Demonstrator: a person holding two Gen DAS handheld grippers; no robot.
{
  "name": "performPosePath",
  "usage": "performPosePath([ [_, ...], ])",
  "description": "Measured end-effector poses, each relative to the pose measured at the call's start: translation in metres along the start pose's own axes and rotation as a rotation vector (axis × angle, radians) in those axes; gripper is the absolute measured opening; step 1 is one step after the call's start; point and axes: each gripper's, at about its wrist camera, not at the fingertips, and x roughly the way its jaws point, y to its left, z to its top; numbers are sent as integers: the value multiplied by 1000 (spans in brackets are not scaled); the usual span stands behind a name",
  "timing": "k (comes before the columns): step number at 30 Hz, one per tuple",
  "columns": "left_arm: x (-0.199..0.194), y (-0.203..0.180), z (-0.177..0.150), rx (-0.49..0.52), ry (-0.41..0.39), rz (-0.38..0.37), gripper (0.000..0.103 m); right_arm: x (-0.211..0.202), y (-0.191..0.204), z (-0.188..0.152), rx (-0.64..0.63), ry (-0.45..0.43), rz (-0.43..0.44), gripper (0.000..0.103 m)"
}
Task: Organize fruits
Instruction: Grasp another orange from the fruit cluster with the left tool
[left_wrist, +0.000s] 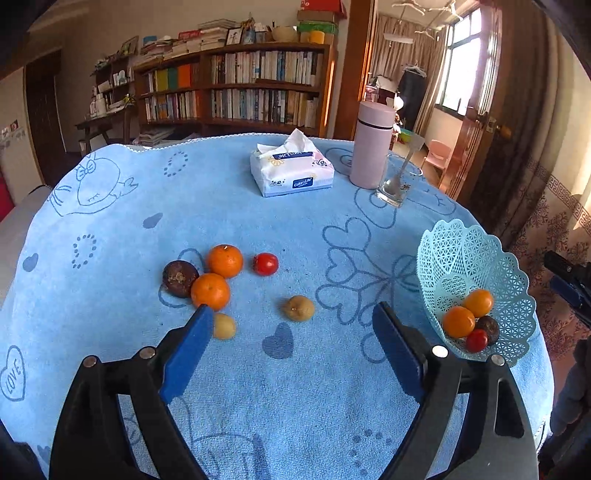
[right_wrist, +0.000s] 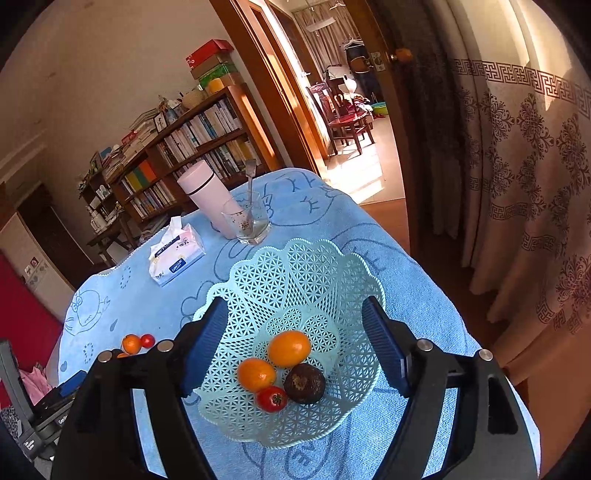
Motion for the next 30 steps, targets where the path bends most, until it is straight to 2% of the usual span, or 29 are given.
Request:
performPosePath([
  [10,5,76,11,-128,4,130,87,3,9,-5,-22,16,12,77],
  [14,19,92,8,-168,43,138,87,5,15,-8,-40,26,21,77],
  [19,37,86,2,-182,101,84,85,8,19,-11,-54,37,28,77],
  [22,51,76,2,-176,126,70,75,8,19,-11,-53,37,29,77],
  [29,80,68,6,-172,168,65,69,6,17,-9,-45,31,36,77],
  [30,84,68,7,-176,174,70,65,7,17,-9,-46,32,36,77],
])
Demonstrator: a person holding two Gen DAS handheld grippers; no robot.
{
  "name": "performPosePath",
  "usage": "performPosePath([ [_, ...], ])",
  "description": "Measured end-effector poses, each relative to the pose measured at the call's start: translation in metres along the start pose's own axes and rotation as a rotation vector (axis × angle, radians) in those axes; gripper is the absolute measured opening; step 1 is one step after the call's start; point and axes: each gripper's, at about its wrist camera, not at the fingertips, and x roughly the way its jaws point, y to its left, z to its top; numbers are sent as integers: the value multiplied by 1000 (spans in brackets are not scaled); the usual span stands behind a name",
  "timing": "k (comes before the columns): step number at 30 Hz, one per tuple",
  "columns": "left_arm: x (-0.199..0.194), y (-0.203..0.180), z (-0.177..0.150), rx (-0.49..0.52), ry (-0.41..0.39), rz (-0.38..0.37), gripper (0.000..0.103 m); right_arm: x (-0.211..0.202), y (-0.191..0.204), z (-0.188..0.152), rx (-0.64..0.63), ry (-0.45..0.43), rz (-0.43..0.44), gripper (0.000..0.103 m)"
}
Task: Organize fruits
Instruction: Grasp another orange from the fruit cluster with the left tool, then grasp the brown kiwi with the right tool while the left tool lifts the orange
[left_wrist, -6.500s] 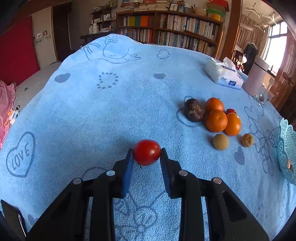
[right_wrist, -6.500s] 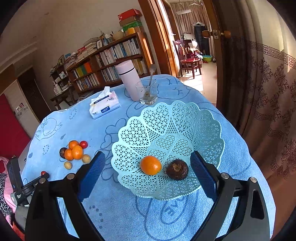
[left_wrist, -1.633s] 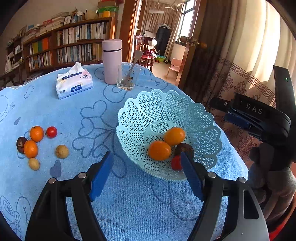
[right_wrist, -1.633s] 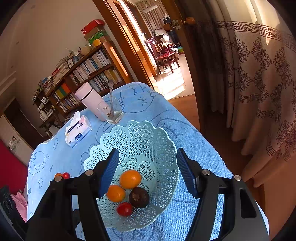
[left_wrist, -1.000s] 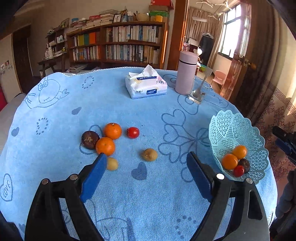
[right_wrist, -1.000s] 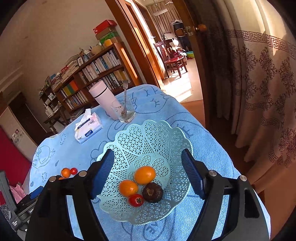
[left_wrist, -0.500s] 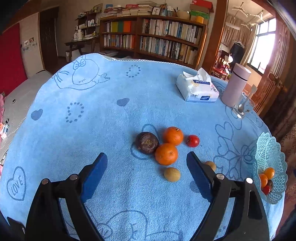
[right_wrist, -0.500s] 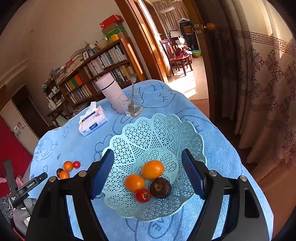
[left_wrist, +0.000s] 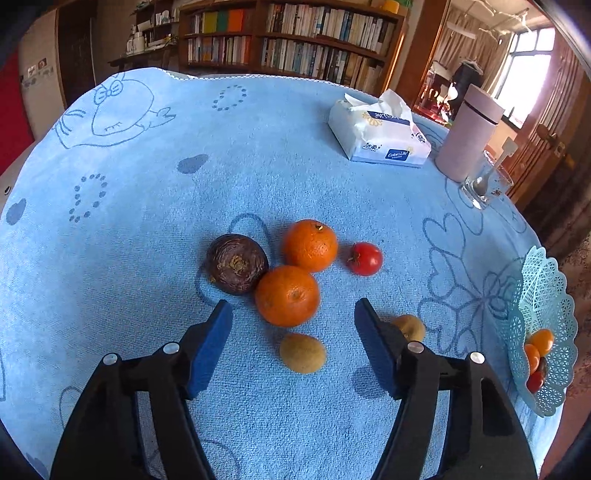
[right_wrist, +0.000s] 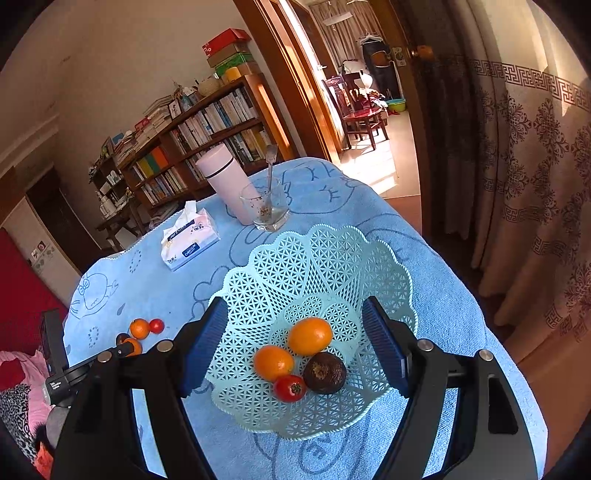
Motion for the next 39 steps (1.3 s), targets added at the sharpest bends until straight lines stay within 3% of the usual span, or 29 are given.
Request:
performPosePath([
  [9,26,1,6,-44,35,6,49,6,6,-4,-18,23,0,77],
  [11,24,1,6,-36,24,18,40,8,9,-6,-28,30,3,77],
  [21,-12,15,-9,-36,-29,-49,40,9,32,-19,-89,51,33,77],
  [29,-51,45,-26,-70,-92,-45,40,14,63,-34,-153,95,98,77],
  [39,-89,61,-36,-73,-169,-41,40,60,145,-61,-280,331,275,77],
])
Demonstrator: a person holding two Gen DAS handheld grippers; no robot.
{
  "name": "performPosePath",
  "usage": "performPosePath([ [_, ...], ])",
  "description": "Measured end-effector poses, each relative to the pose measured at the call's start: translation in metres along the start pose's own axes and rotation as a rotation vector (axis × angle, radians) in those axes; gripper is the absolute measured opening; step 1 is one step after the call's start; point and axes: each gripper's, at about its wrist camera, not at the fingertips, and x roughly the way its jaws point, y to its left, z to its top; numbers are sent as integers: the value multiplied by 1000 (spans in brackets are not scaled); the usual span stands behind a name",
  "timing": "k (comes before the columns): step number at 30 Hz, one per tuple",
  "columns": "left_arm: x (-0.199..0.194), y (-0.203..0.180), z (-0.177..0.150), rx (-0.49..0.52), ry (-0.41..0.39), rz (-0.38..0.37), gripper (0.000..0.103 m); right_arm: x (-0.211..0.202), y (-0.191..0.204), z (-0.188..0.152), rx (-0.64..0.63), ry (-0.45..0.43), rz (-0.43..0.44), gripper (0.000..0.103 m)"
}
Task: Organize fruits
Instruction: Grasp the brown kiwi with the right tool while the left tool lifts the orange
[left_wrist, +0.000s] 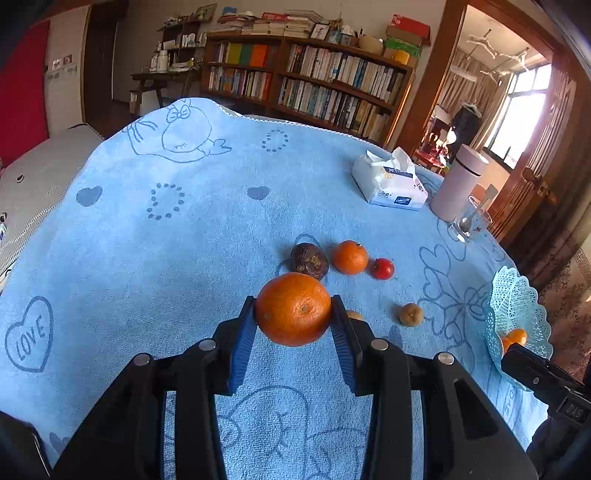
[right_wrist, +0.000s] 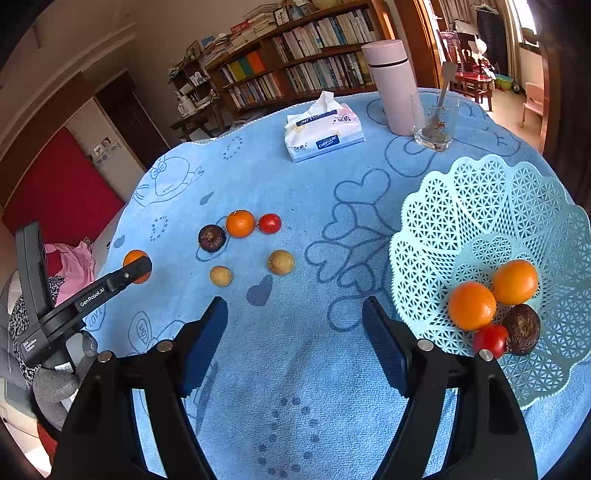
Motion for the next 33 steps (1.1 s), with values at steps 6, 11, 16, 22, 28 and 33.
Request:
performPosePath([
  [6,-6,14,-3,-27,-7,-19,40,39,37,8,-40,78,68,77],
  [11,-8,27,-6,-48,-21,-1,40,73,60,14,-65,120,81,77],
  [16,-9,39,-9,-75,-24,-4,40,104,83,20,-111,153,66,77],
  [22,-10,49,-13,-97,-18,-18,40,133,96,26,-161,172,-6,70],
  [28,-15,52,-10,-107,-25,-26,40,154,100,22,-192,215,-44,43],
  [33,-15,52,-10,-107,-22,-25,40,143,101,22,-205,187,-68,28],
])
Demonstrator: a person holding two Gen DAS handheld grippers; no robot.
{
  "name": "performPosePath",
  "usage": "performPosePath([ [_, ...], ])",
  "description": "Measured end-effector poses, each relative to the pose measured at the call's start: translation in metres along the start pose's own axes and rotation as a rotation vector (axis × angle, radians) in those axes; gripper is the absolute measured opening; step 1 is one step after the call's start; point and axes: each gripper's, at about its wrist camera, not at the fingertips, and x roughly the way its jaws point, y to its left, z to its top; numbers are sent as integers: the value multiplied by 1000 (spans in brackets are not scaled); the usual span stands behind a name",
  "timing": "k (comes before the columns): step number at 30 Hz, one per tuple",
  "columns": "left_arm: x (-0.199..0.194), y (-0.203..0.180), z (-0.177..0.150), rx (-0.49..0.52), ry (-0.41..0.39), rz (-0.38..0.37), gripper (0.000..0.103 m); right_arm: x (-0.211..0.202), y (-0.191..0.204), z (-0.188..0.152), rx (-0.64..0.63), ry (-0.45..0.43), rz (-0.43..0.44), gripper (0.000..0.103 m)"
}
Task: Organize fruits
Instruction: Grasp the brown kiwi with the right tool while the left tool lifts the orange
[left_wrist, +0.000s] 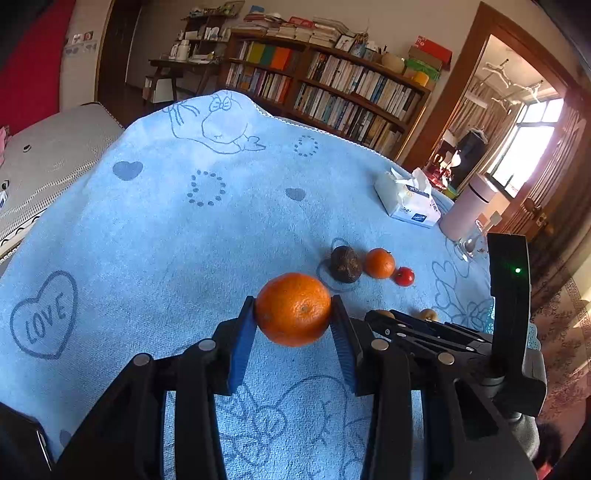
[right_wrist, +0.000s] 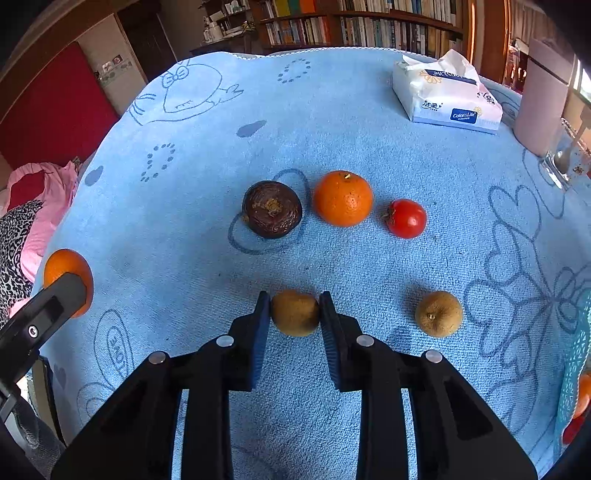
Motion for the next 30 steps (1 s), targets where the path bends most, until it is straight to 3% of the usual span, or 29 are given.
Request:
performPosePath([
  [12,2,-8,-6,25,12,-10,40,-84,-35,0,70,-134,21,28],
  [21,3,-16,-13,46,28,-18,40,-132,-89,-17,164,-190,-42,28],
  [30,6,-27,-22,71,49,-29,40,-154,-149,-50,271,-196,-121,28],
])
